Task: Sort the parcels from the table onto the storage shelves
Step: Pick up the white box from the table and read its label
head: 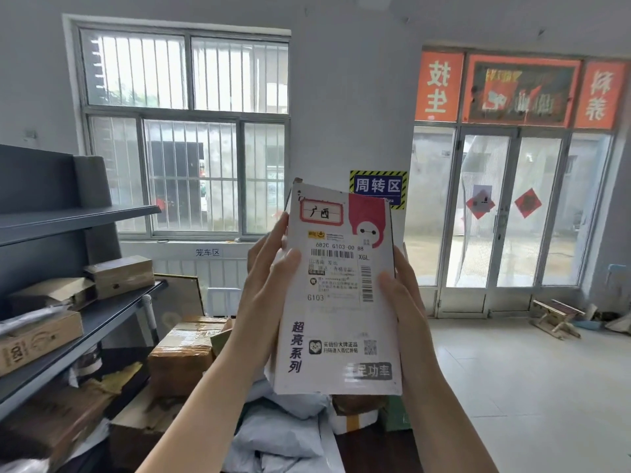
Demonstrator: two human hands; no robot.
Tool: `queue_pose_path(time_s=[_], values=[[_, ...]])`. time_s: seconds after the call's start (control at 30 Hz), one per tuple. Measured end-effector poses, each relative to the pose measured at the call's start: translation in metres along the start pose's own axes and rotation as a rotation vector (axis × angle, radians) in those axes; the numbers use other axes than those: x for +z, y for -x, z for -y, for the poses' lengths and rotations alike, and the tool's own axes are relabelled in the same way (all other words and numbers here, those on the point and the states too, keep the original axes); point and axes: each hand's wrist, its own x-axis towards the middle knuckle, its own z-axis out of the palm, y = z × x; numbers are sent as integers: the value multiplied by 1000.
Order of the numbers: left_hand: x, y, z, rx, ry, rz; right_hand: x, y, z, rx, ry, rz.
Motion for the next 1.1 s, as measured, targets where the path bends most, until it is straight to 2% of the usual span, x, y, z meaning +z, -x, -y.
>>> queue_pose_path(time_s=[0.2, 0.4, 0.8, 1.1], values=[[6, 6, 4, 5, 167, -28, 0, 5, 3, -24, 6, -71], [3, 8, 6, -14, 227, -20, 2, 8, 6, -41, 39, -87], [-19, 12, -8, 7, 155, 20, 27, 12, 5, -70, 41, -77], [-14, 44, -39, -1, 49, -156, 29, 20, 19, -101, -16, 91]])
